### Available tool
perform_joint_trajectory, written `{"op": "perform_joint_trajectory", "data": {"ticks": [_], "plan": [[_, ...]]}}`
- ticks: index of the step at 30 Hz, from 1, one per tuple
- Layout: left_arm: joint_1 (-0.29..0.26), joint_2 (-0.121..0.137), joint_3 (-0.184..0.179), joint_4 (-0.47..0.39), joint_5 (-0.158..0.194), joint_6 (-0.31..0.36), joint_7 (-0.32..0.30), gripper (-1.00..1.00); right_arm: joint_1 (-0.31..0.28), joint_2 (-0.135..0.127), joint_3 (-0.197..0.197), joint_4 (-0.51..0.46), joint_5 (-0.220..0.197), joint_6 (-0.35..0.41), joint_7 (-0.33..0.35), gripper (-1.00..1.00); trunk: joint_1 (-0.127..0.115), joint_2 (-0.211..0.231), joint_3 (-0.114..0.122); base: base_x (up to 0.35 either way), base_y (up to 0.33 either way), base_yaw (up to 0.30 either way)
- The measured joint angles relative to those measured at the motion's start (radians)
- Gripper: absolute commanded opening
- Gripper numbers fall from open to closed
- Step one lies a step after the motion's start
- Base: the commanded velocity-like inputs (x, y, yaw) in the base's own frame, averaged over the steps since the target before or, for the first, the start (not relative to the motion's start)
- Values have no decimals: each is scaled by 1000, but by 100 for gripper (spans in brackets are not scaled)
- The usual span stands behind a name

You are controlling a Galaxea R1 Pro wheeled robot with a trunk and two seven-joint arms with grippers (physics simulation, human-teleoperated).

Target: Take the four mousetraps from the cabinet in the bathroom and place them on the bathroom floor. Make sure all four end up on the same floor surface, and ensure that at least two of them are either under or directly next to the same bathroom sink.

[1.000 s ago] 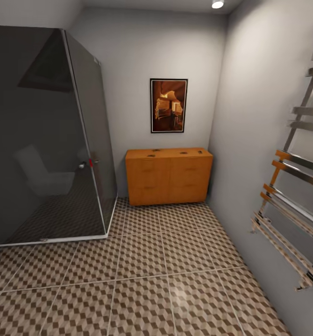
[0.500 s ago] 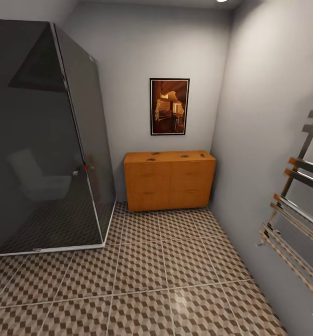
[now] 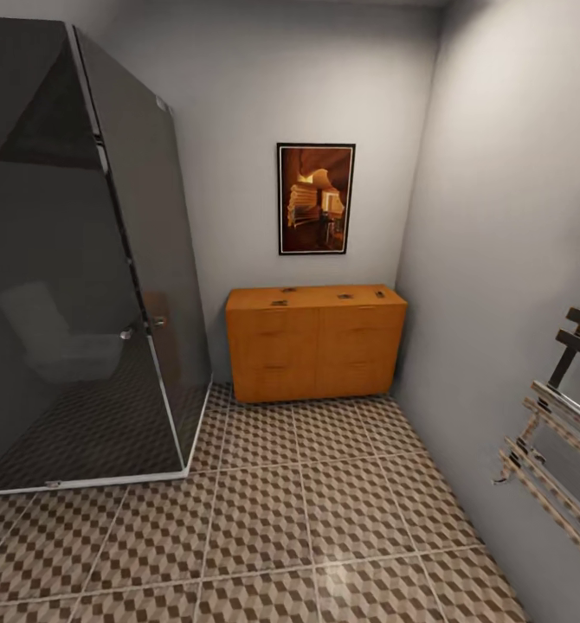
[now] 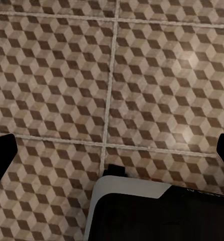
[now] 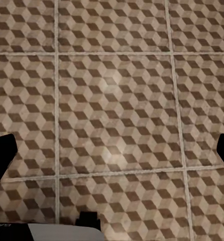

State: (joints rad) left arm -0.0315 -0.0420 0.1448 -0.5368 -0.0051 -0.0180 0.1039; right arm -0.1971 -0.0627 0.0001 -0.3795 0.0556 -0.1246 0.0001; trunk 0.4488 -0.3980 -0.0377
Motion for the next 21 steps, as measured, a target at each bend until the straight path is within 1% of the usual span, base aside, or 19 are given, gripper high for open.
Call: {"op": "perform_joint_trajectory", "data": {"ticks": [21], "plan": [[0, 0, 0, 0, 0, 0, 0, 100, 0, 0, 0, 0, 0, 0, 0, 100, 0, 0, 0, 325, 0, 0]]}}
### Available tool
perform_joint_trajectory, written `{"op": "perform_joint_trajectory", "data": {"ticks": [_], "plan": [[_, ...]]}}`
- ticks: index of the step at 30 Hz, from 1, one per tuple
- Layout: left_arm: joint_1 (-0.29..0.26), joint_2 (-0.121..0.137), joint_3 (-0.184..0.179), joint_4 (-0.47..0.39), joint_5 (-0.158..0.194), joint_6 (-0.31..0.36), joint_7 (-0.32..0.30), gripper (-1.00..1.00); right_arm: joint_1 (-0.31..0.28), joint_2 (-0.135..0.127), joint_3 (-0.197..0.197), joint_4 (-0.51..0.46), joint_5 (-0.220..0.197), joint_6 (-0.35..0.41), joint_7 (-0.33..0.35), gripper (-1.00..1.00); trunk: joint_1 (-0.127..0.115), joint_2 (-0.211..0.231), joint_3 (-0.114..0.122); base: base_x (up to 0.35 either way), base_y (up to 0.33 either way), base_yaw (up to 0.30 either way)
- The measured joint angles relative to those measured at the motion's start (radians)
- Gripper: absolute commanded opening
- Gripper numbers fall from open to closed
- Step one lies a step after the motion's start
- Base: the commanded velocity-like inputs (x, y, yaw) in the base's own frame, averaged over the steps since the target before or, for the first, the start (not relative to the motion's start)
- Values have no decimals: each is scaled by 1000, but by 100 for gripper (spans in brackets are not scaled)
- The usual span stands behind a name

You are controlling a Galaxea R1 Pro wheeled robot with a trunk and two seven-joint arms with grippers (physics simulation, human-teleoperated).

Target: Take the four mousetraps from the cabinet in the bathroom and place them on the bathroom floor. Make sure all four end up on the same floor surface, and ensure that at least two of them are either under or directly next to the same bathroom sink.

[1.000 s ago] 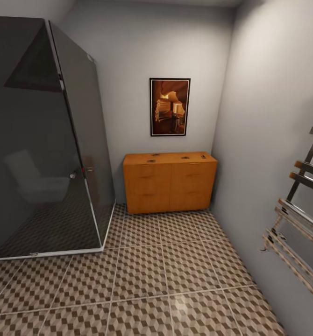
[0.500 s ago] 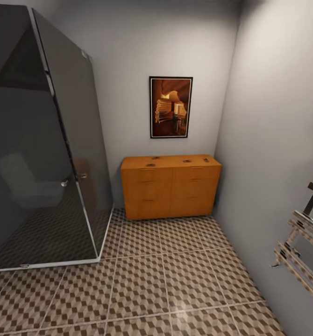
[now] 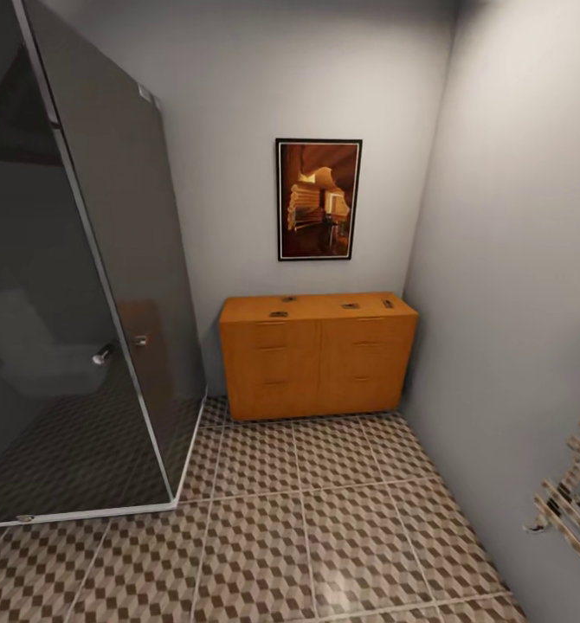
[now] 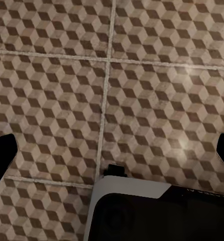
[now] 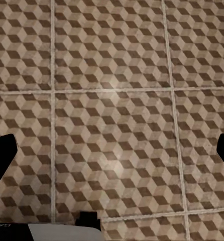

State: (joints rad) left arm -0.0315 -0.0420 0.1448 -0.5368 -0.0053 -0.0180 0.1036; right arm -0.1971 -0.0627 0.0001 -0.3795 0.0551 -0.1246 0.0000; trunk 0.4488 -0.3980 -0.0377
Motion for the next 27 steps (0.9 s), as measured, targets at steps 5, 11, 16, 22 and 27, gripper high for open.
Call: {"op": "perform_joint_trajectory", "data": {"ticks": [5, 11, 16, 22, 27], "plan": [[0, 0, 0, 0, 0, 0, 0, 100, 0, 0, 0, 0, 0, 0, 0, 100, 0, 0, 0, 325, 0, 0], [0, 0, 0, 0, 0, 0, 0, 100, 0, 0, 0, 0, -1, 0, 0, 100, 0, 0, 0, 325, 0, -9], [0, 0, 0, 0, 0, 0, 1, 100, 0, 0, 0, 0, -1, 0, 0, 100, 0, 0, 0, 325, 0, -111], [0, -1, 0, 0, 0, 0, 0, 100, 0, 0, 0, 0, -1, 0, 0, 100, 0, 0, 0, 325, 0, -209], [0, 0, 0, 0, 0, 0, 1, 100, 0, 0, 0, 0, -1, 0, 0, 100, 0, 0, 0, 325, 0, -248]]}}
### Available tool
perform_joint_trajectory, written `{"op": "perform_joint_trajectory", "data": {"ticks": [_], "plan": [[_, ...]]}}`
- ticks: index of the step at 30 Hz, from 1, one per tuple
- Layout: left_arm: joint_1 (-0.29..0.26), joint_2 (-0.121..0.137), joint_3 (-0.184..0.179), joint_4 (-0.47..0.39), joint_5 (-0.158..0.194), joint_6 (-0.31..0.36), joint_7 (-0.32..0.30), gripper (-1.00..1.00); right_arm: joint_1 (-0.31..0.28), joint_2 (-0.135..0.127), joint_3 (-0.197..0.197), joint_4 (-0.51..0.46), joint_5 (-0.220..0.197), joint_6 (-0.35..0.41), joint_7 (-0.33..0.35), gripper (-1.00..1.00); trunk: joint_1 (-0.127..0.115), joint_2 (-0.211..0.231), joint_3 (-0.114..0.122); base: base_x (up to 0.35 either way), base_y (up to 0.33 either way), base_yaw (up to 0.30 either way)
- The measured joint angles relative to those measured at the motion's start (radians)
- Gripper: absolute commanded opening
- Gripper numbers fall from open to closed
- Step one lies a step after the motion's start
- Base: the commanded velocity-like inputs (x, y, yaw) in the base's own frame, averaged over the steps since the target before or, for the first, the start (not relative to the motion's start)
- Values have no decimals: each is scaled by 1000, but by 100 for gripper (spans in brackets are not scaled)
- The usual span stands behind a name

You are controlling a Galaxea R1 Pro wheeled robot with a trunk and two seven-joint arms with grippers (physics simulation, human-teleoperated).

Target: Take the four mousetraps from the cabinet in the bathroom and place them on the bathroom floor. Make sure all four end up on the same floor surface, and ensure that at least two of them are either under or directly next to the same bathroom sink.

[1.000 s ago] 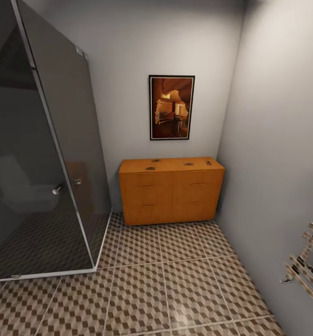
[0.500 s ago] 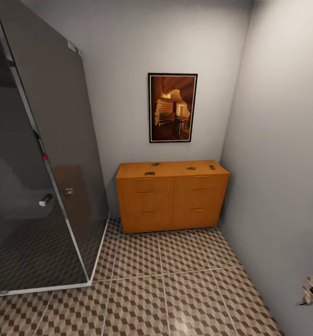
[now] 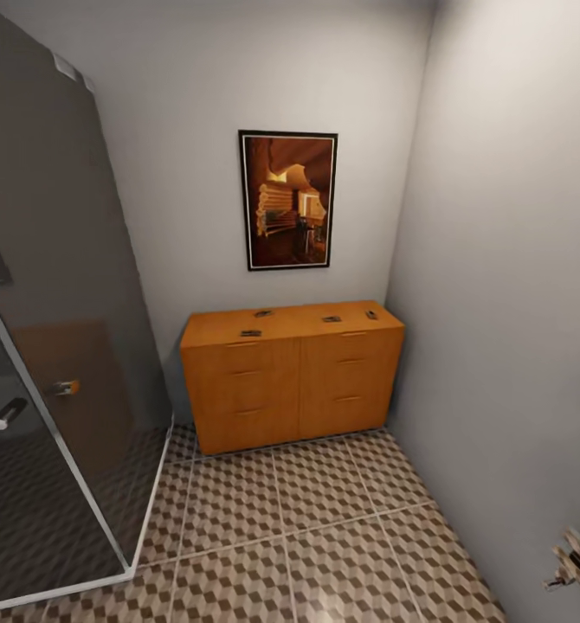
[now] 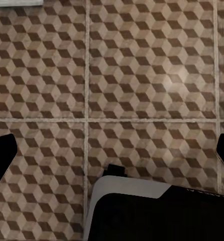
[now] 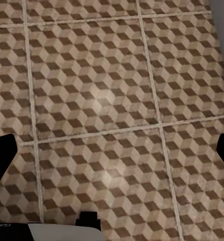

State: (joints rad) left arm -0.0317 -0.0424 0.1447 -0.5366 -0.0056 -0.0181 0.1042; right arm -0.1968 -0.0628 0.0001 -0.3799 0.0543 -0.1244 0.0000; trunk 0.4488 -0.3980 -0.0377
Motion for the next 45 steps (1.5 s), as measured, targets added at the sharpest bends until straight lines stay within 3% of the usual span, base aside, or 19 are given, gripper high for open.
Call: {"op": "perform_joint_trajectory", "data": {"ticks": [15, 45], "plan": [[0, 0, 0, 0, 1, 0, -1, 100, 0, 0, 0, 0, 0, 0, 0, 100, 0, 0, 0, 325, 0, -211], [0, 0, 0, 0, 2, 0, -1, 100, 0, 0, 0, 0, 0, 0, 0, 100, 0, 0, 0, 294, 0, -8]]}}
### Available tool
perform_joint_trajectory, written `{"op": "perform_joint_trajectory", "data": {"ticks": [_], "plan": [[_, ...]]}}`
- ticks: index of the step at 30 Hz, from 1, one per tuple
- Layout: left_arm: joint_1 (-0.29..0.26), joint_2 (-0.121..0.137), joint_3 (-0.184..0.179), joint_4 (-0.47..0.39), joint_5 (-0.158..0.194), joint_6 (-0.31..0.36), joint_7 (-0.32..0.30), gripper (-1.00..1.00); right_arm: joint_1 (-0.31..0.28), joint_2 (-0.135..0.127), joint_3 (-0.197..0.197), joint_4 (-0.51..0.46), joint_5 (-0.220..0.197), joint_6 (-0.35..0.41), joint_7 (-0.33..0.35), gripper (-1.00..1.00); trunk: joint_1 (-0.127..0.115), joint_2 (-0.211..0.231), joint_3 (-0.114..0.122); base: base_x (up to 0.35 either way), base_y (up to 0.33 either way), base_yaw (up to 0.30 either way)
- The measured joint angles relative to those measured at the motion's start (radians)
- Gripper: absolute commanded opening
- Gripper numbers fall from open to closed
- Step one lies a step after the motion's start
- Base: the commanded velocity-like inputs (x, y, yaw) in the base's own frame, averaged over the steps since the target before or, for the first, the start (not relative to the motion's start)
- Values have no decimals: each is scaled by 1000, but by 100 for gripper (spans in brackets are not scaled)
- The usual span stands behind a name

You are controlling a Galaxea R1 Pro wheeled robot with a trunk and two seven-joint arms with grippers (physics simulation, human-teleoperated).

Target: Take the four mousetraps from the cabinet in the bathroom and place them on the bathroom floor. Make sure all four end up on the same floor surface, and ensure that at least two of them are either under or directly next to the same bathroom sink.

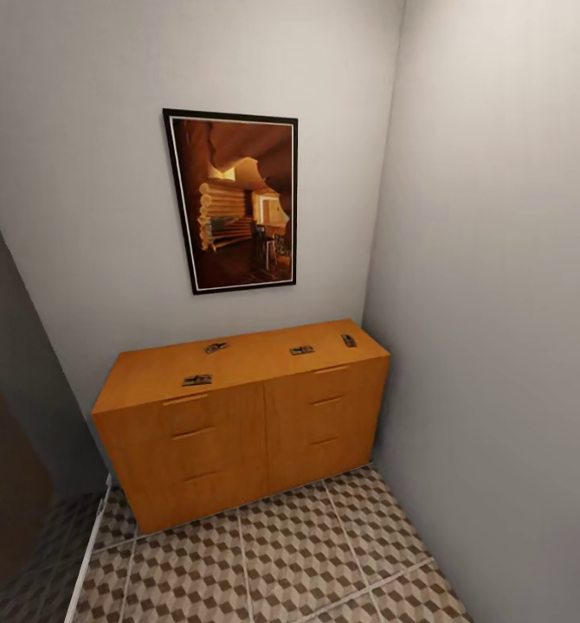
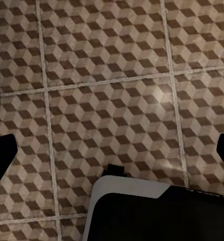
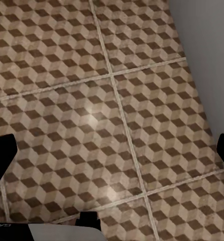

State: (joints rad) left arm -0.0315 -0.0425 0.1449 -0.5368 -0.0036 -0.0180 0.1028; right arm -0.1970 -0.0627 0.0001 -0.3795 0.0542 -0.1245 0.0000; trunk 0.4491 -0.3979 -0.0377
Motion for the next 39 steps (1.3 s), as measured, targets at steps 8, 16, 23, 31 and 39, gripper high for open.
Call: {"op": "perform_joint_trajectory", "data": {"ticks": [8, 16, 23, 31, 39], "plan": [[0, 0, 0, 0, 0, 0, 0, 100, 0, 0, 0, 0, 0, 0, 0, 100, 0, 0, 0, 165, -16, 0], [0, -1, 0, 0, -2, 0, 1, 100, 0, 0, 0, 0, 0, 0, 0, 100, 0, 0, 0, 213, -141, 0], [0, -1, 0, 0, -2, 1, 1, 100, 0, 0, 0, 0, 0, 0, 0, 100, 0, 0, 0, 239, -182, 0], [0, -1, 0, 0, 0, 0, 2, 100, 0, 0, 0, 0, 0, 0, 0, 100, 0, 0, 0, 186, -109, 19], [0, -1, 2, 0, 3, -2, 1, 100, 0, 0, 0, 0, 0, 0, -1, 100, 0, 0, 0, 44, -21, 191]]}}
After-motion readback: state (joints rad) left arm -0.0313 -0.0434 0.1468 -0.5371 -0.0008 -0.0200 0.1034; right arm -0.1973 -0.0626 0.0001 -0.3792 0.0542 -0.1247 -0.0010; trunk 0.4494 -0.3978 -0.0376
